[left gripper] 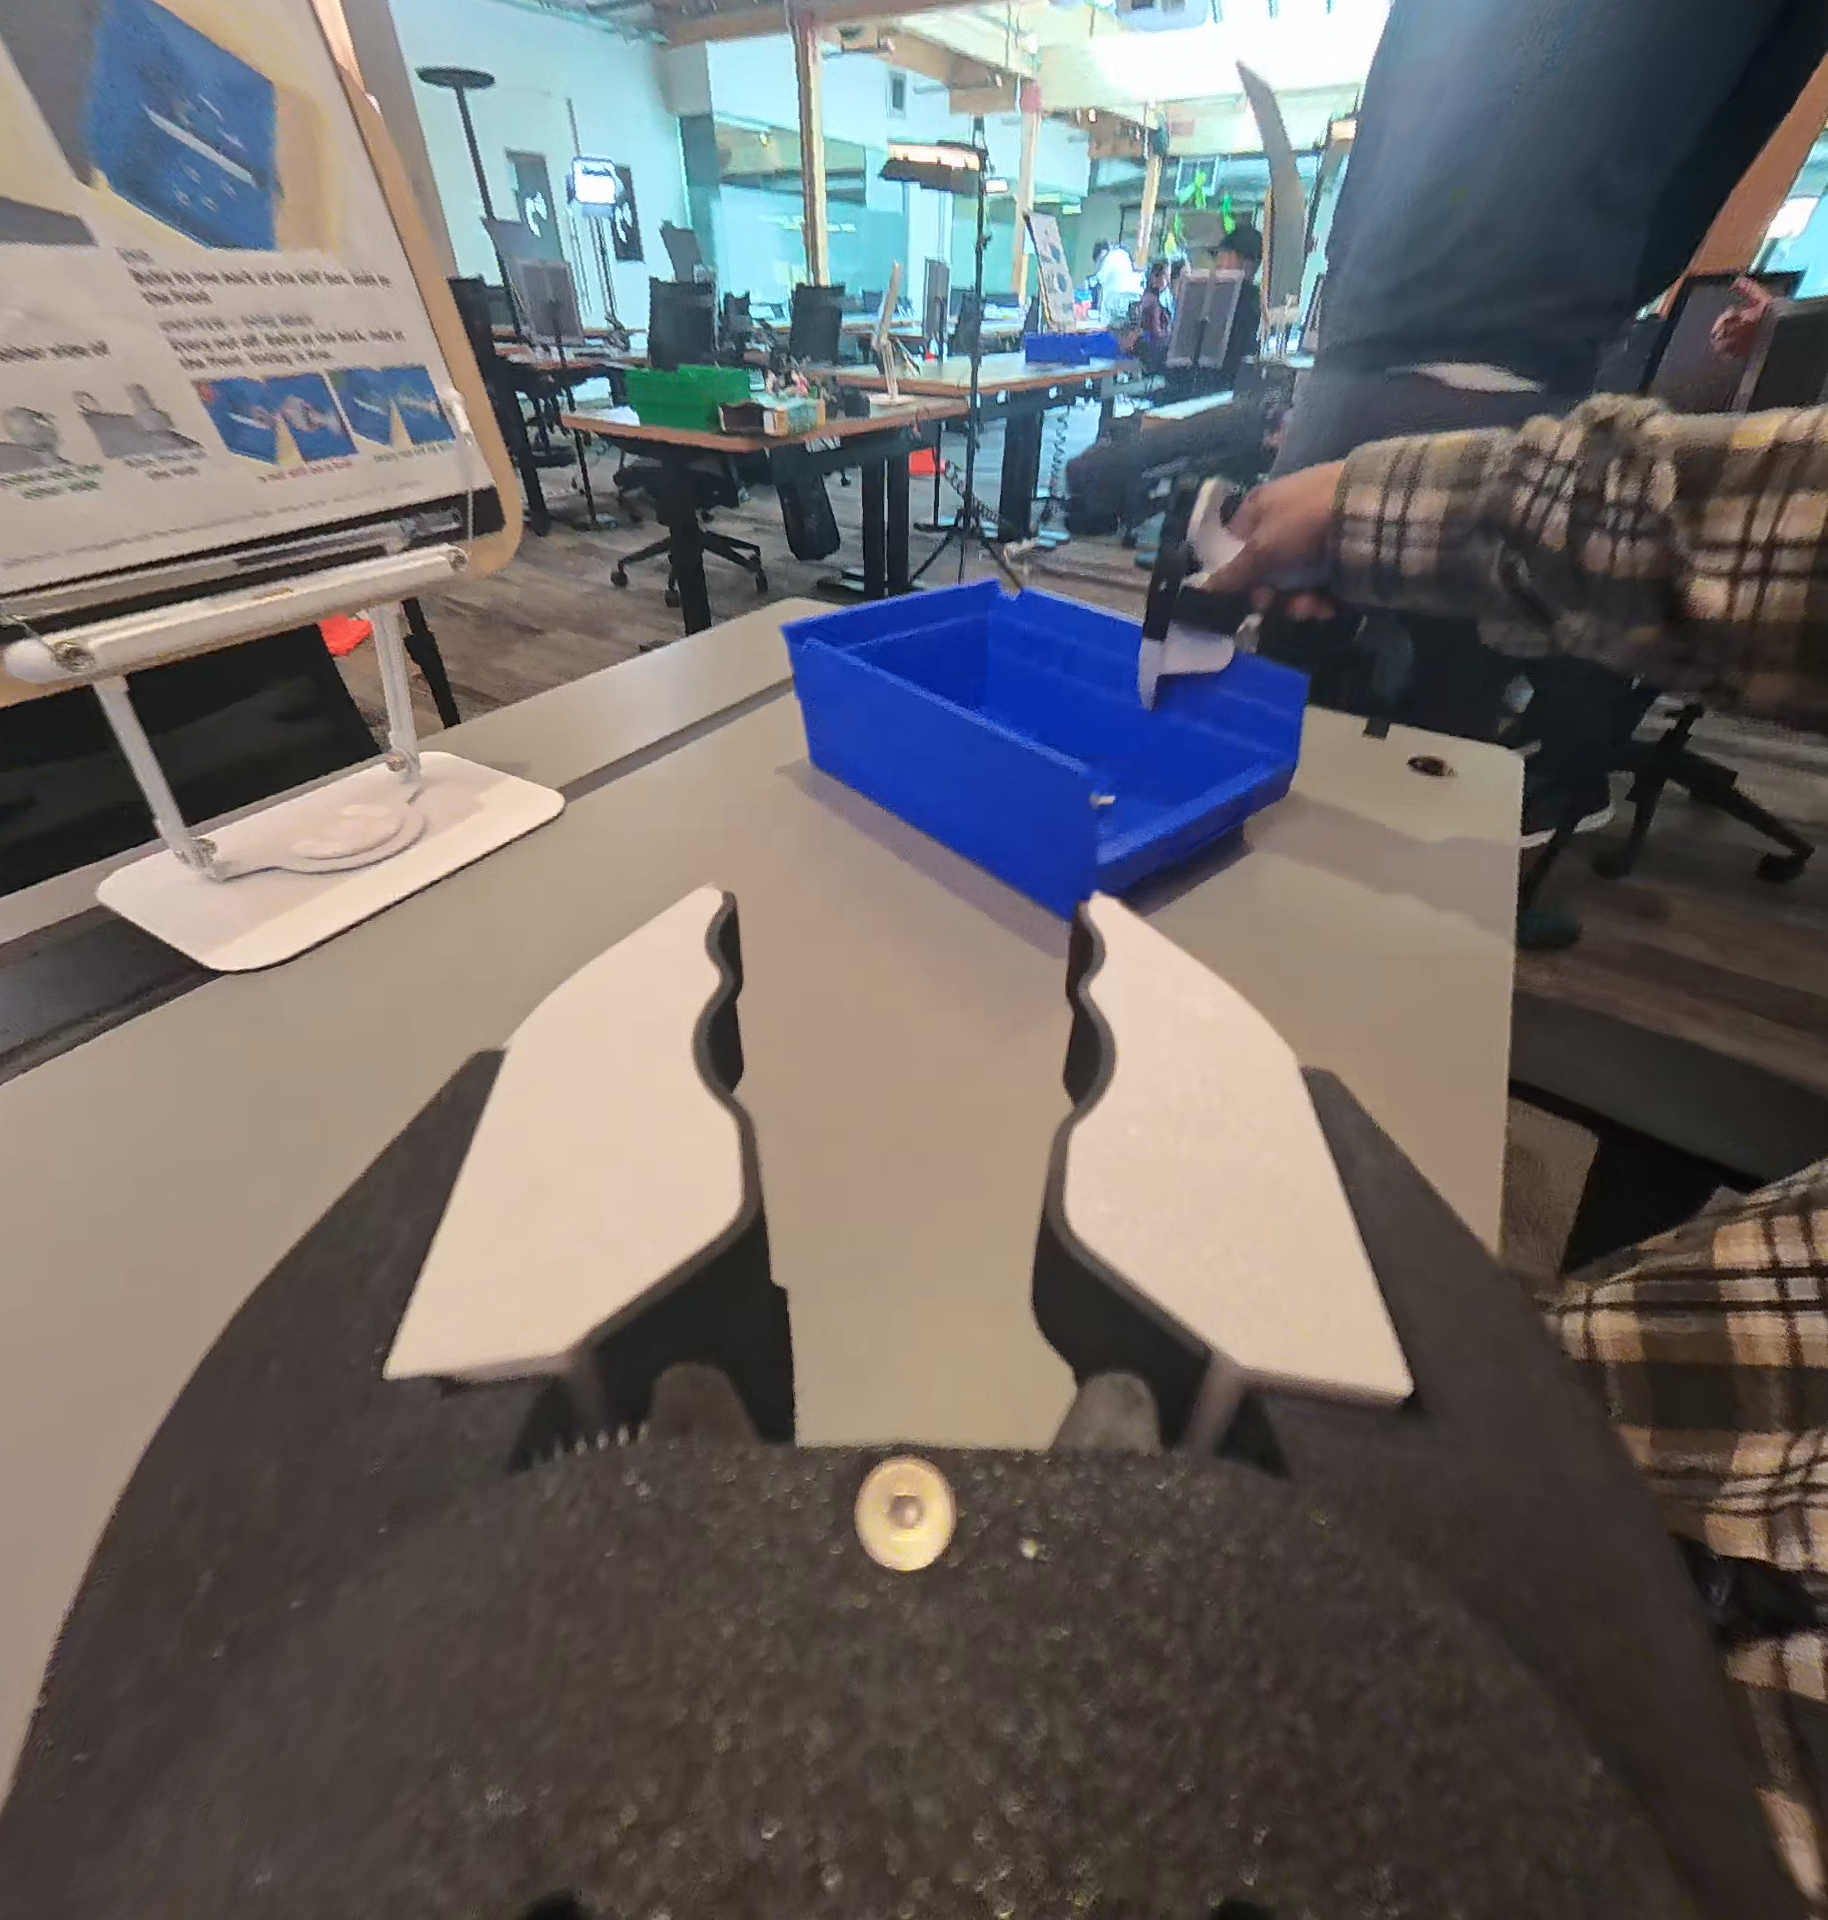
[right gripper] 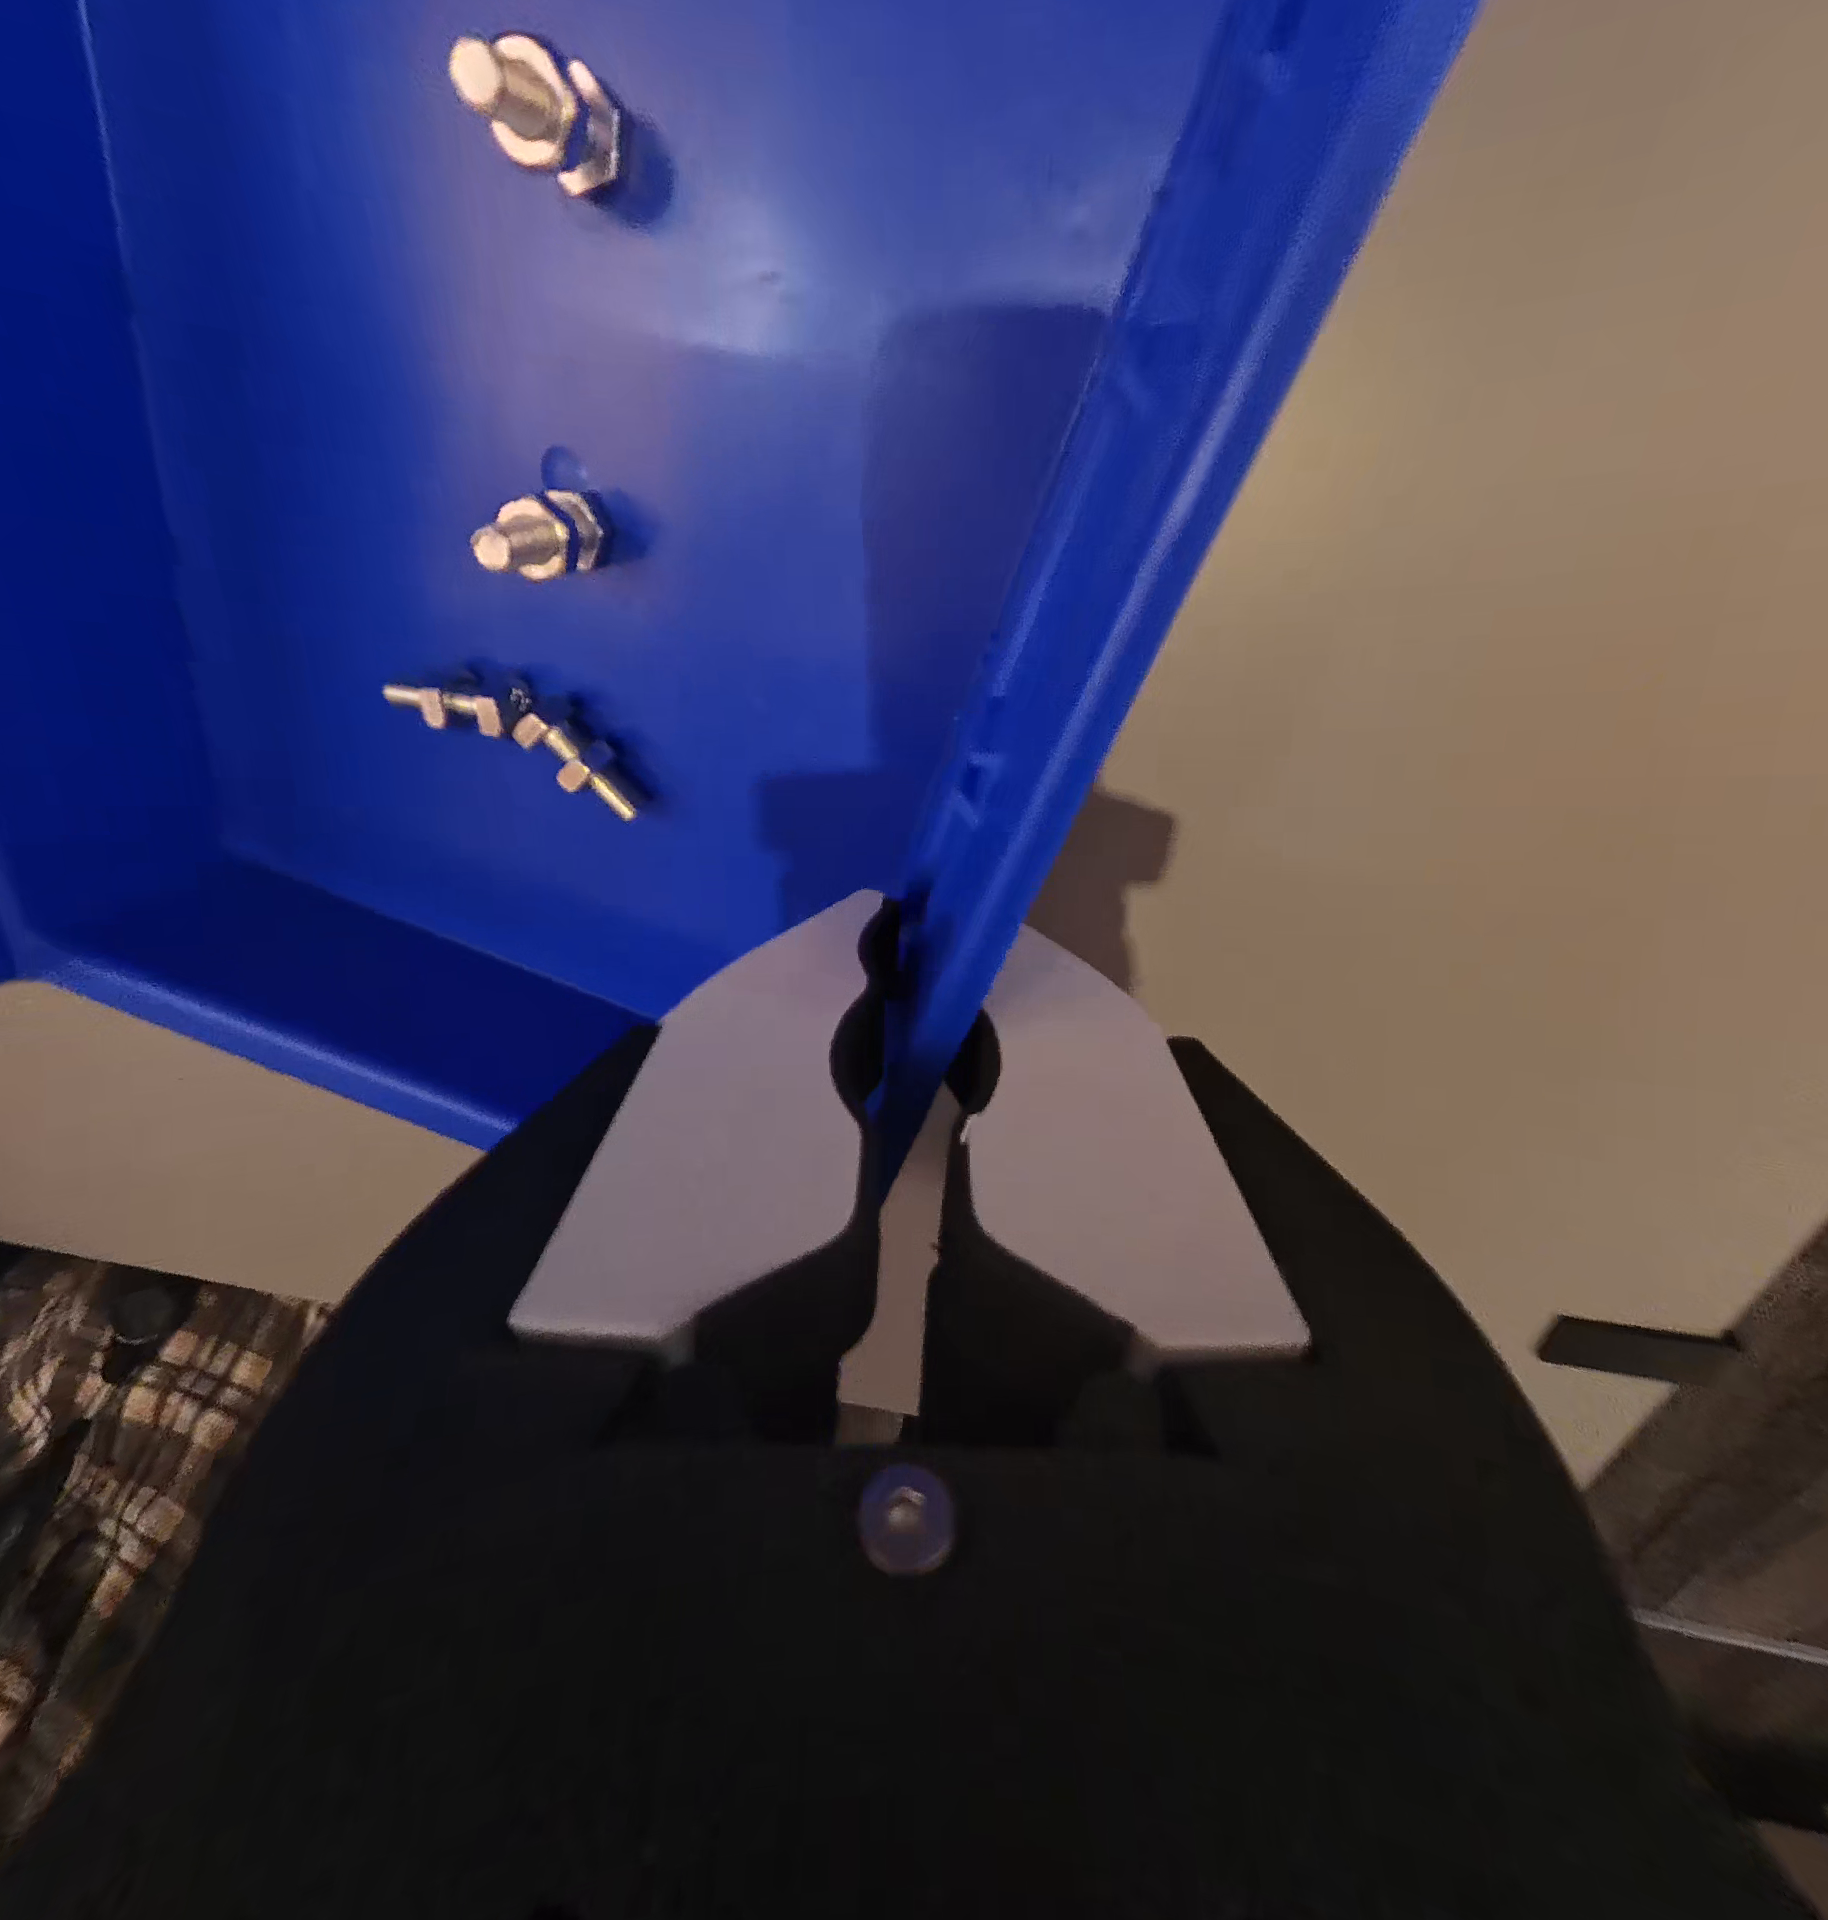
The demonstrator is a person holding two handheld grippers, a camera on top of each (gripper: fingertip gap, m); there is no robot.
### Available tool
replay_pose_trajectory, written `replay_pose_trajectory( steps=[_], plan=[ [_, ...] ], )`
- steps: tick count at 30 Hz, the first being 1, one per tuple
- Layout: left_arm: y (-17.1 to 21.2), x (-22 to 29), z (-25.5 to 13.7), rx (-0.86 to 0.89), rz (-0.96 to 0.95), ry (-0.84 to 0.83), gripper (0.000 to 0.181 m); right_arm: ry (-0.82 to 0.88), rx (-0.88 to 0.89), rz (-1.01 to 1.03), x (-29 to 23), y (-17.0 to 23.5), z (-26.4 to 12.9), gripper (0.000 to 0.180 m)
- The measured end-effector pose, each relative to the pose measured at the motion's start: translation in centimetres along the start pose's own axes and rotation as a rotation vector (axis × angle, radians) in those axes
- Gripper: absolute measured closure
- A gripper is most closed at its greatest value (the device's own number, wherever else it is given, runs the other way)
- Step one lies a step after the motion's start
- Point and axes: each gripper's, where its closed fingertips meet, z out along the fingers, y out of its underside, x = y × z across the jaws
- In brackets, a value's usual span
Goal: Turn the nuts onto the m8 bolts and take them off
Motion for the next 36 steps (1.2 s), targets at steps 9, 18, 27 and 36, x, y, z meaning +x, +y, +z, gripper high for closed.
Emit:
replay_pose_trajectory(
  steps=[9, 18, 27, 36],
  plan=[
    [-0.4, -0.2, -2.8, 0.025, -0.04, -0.008, 0.123, 0.001, -0.021, -0.172, -11.6, -1.9, 2.1, 0.174],
    [-1.6, -1.7, -5.2, 0.053, -0.037, -0.069, 0.123, -0.024, -0.042, -0.313, -24.6, -1.7, 4.5, 0.174],
    [-2.2, -3.1, -7.9, 0.067, -0.063, -0.121, 0.123, -0.026, -0.083, -0.317, -34.7, -0.8, 6.2, 0.175],
    [-2.7, -3.7, -9.4, 0.1, -0.091, -0.128, 0.123, -0.075, -0.08, -0.237, -39.3, -0.6, 7.0, 0.172]
  ],
)
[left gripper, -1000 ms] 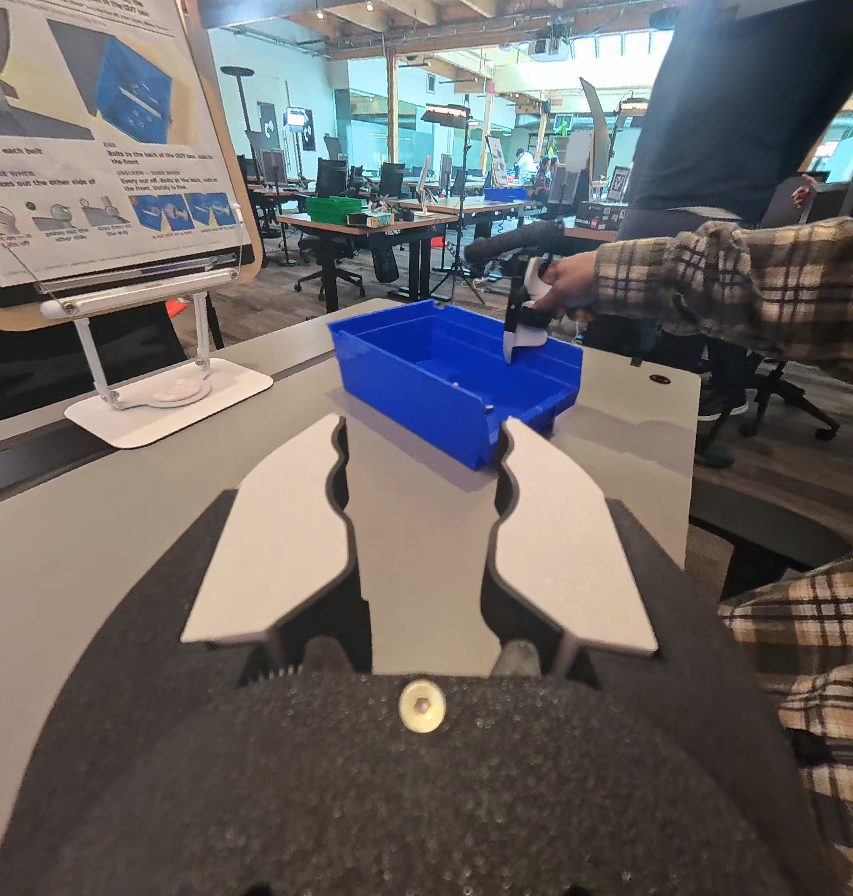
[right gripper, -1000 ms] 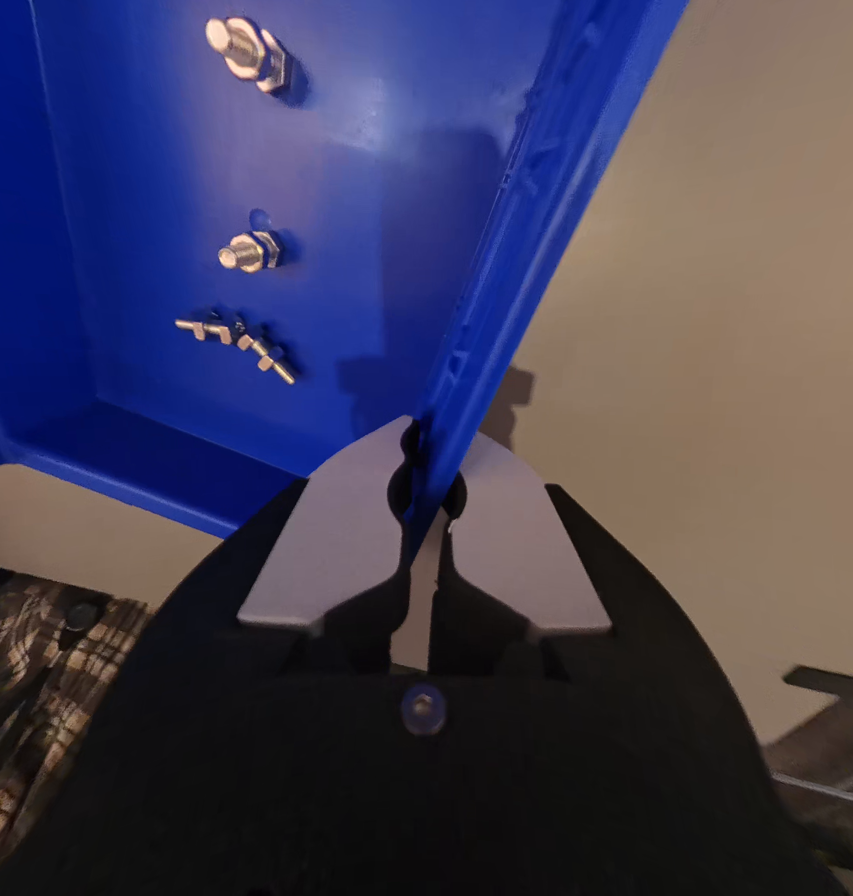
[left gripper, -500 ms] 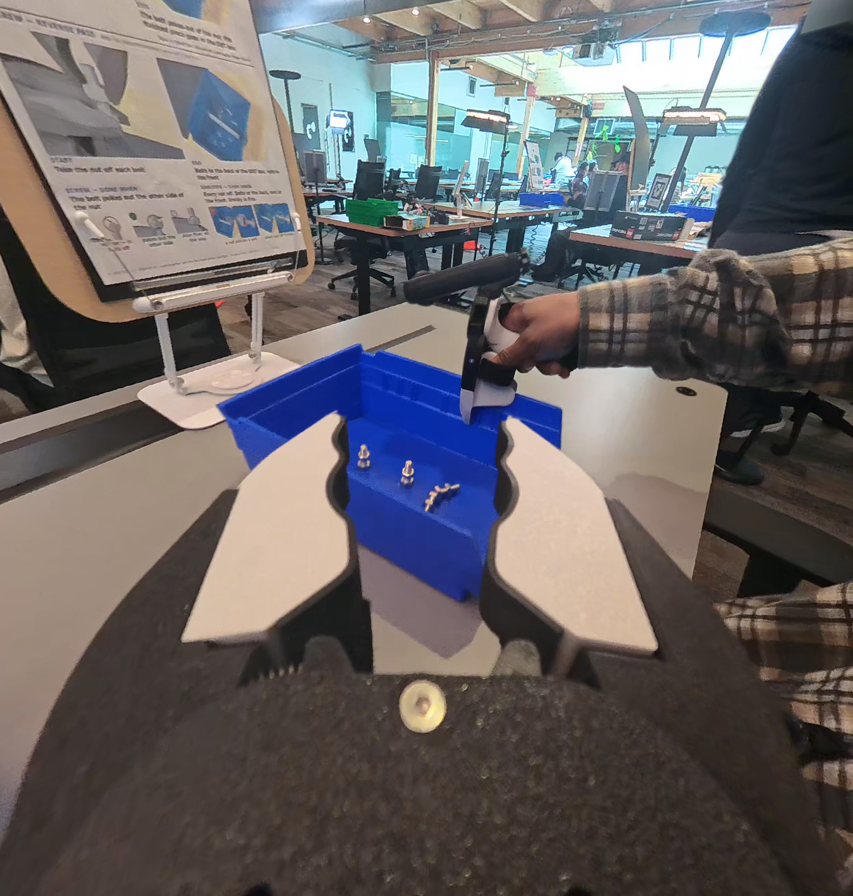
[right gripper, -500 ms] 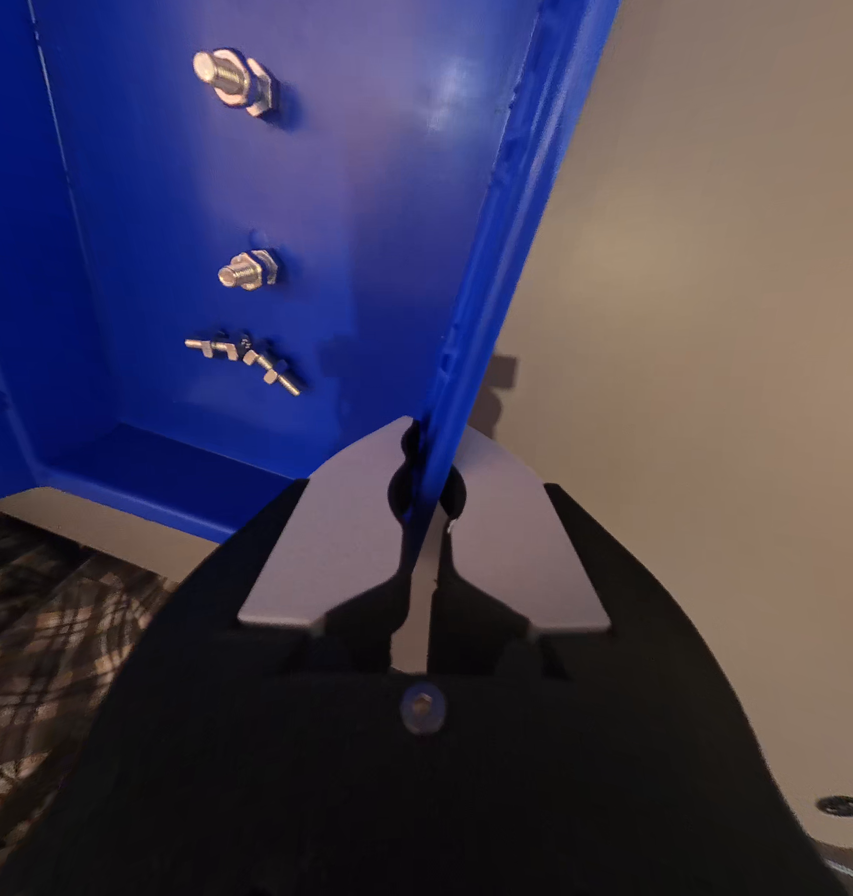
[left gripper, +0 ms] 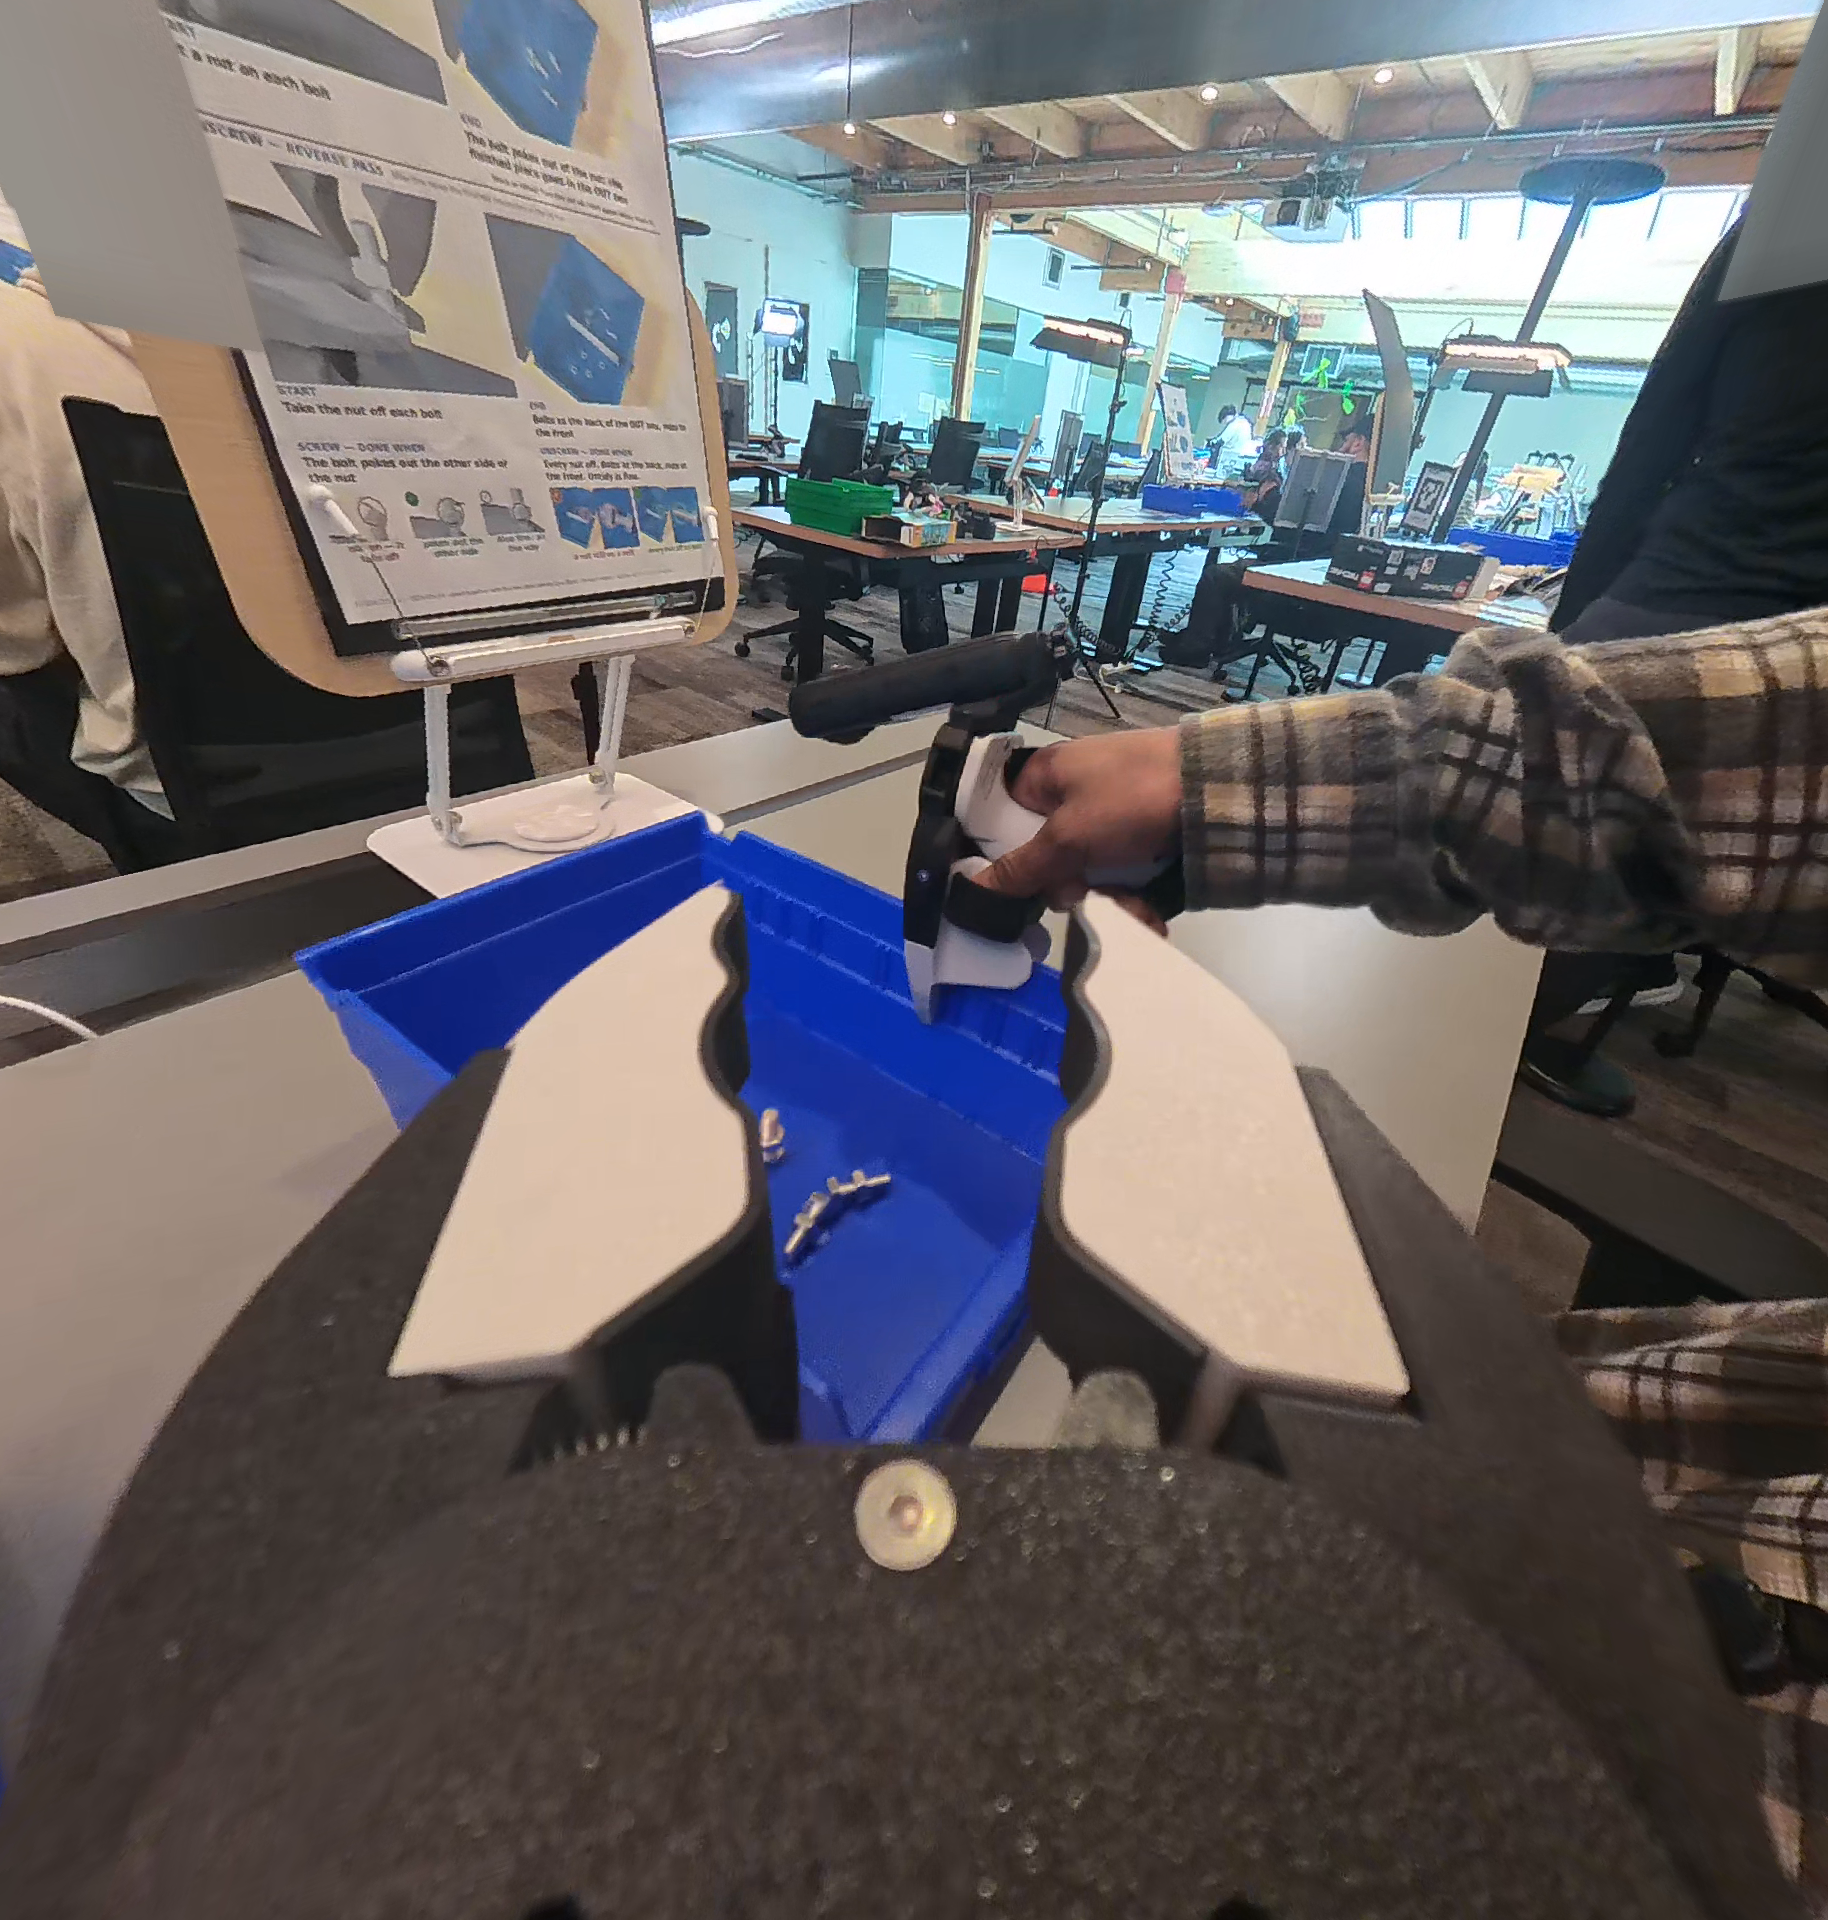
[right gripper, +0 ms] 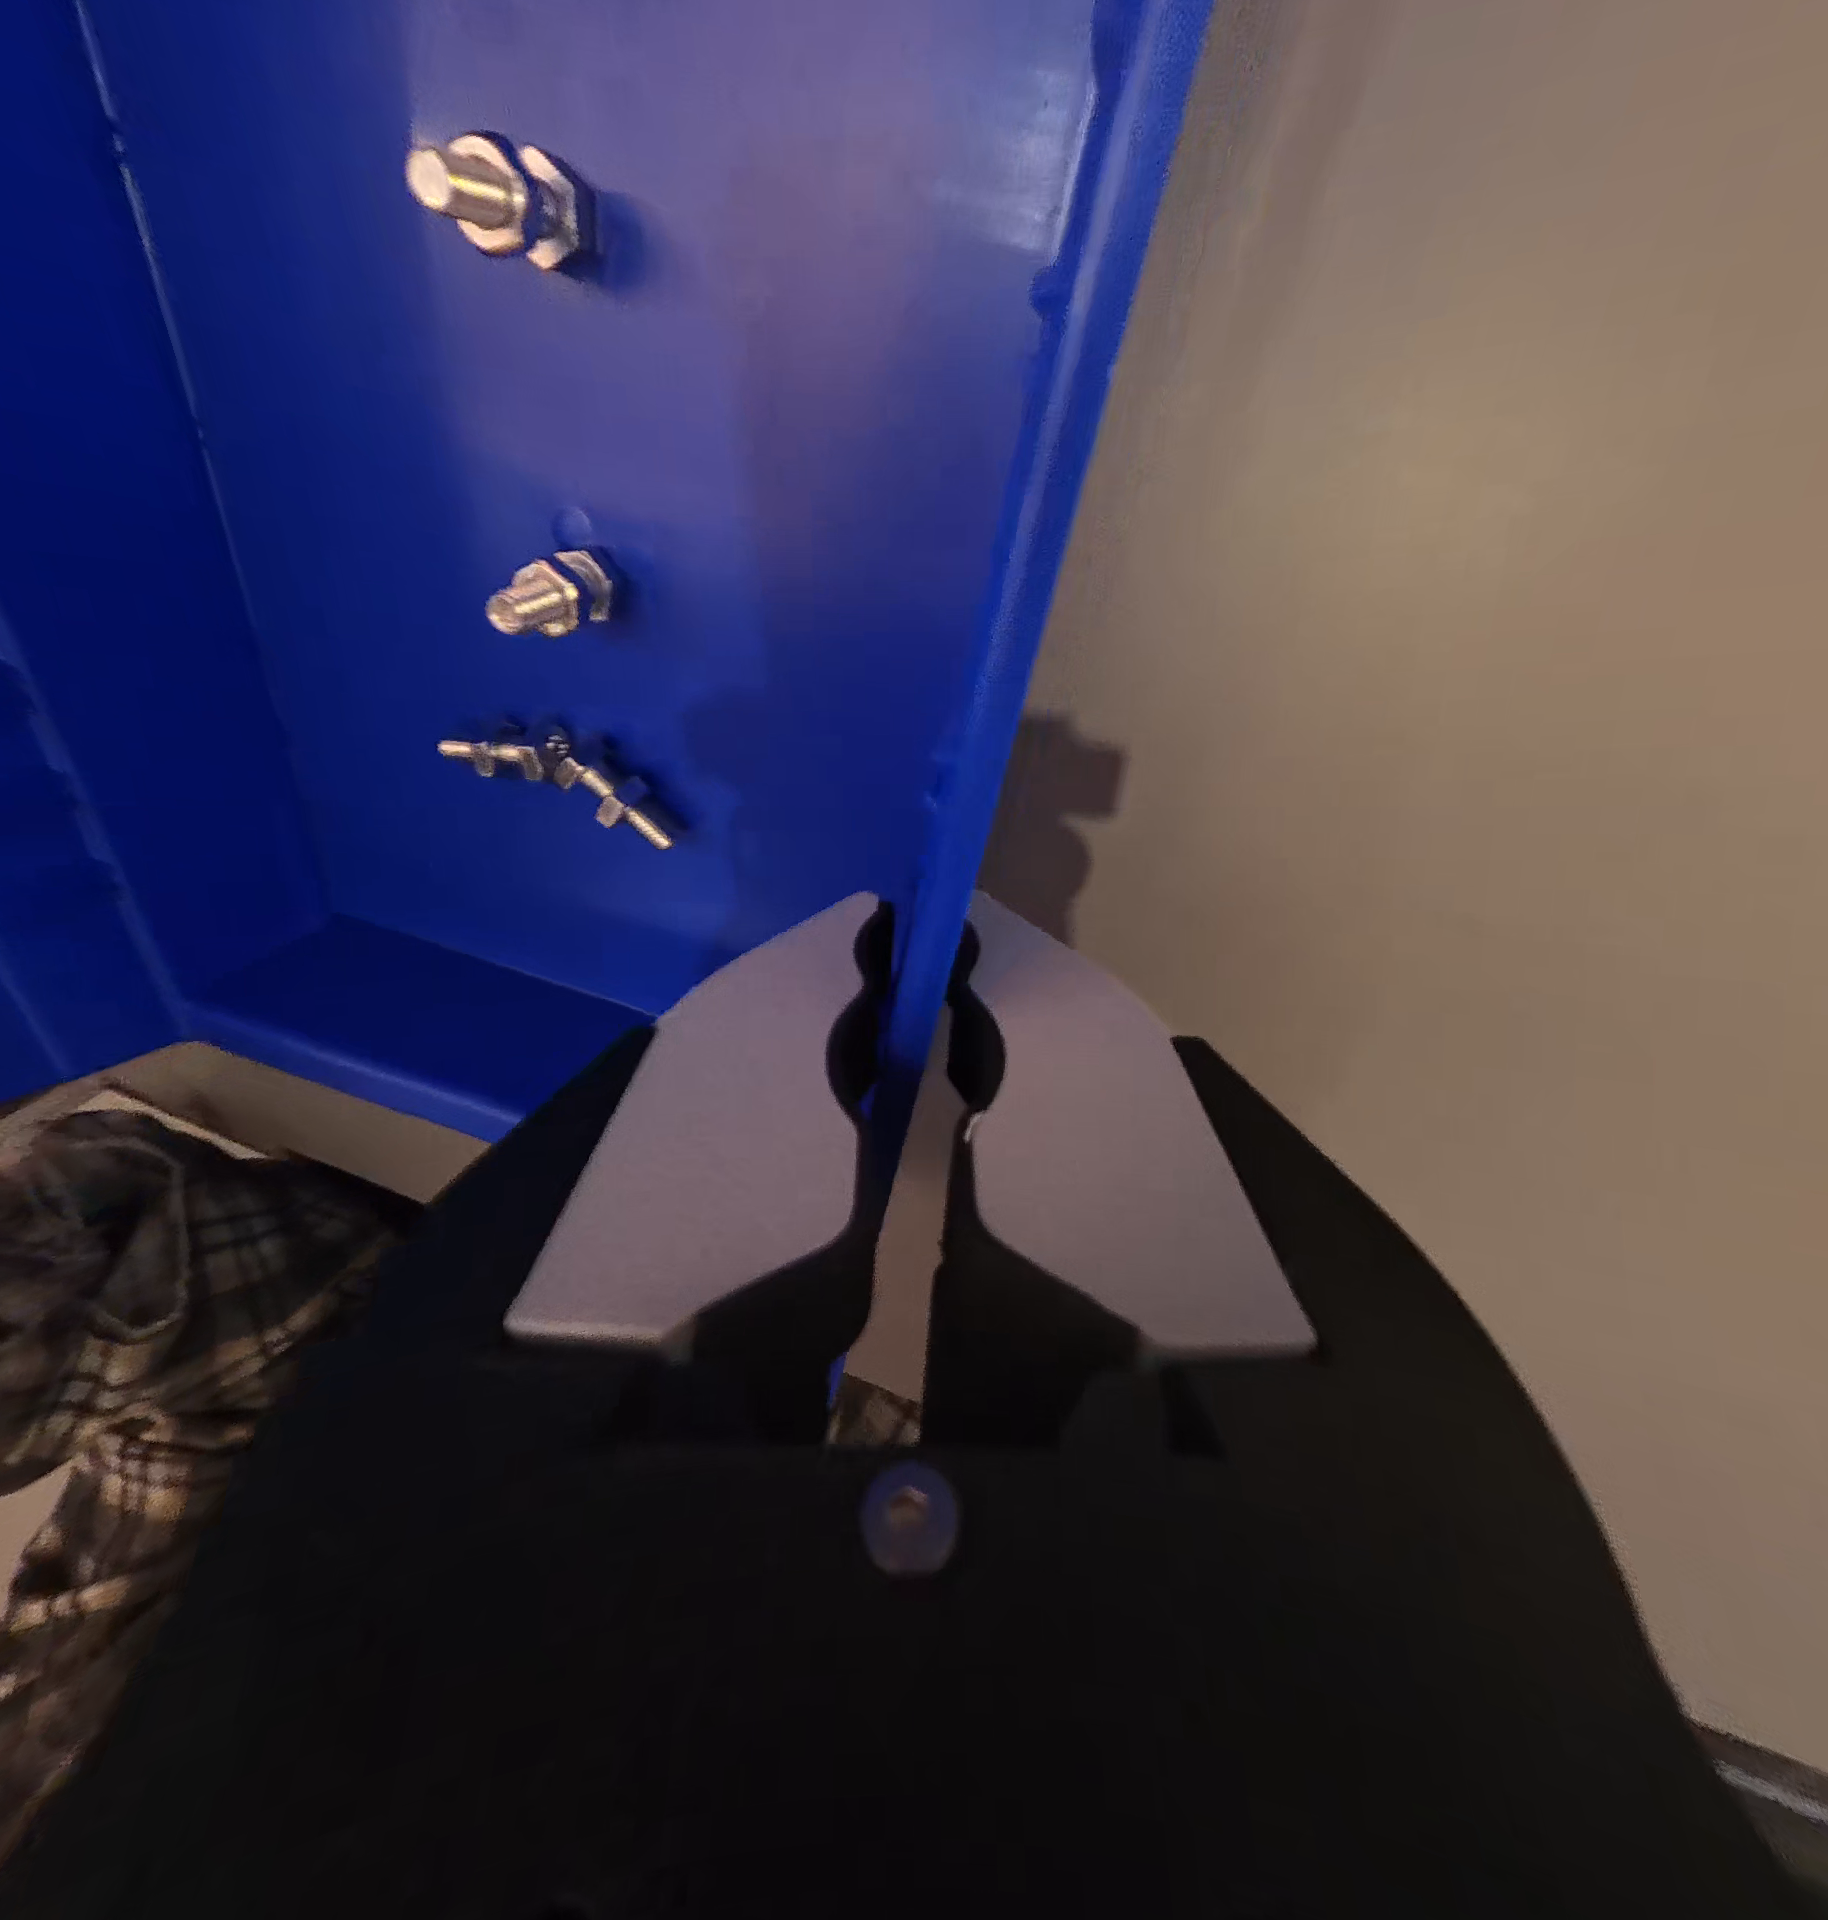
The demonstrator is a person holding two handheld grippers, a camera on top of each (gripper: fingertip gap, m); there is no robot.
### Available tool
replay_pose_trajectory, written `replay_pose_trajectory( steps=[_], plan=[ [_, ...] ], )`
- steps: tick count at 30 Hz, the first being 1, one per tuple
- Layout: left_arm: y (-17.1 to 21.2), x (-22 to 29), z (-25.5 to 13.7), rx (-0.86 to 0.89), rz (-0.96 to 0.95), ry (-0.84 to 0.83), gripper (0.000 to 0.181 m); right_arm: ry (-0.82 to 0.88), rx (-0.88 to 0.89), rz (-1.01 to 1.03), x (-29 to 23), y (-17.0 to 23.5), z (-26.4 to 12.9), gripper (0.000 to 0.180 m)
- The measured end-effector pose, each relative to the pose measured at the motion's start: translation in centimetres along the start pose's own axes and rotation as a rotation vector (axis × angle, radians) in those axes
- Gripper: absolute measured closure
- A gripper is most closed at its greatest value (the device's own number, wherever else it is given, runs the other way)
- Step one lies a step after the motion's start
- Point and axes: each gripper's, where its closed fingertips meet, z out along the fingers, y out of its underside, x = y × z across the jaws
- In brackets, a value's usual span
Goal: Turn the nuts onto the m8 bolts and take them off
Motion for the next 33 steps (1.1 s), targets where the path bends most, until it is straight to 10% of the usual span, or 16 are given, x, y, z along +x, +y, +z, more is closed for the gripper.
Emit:
replay_pose_trajectory(
  steps=[6, 14, 23, 33],
  plan=[
    [-0.7, -0.5, -1.2, 0.023, 0.014, -0.029, 0.118, -0.224, 0.128, -0.033, -1.3, -0.2, -3.3, 0.118],
    [-3.6, -6.5, -7.7, -0.012, 0.125, -0.323, 0.103, -0.529, 0.65, -0.289, 2.2, 4.2, -13.3, 0.102],
    [0.0, -22.3, -19.4, -0.583, -0.065, -0.809, 0.083, -0.374, 1.083, -0.384, 13.2, 7.3, -16.2, 0.093],
    [10.8, -26.0, -27.6, -1.098, -0.577, -0.927, 0.075, -0.357, 0.969, -0.477, 15.4, 8.0, -11.7, 0.092]
  ],
)
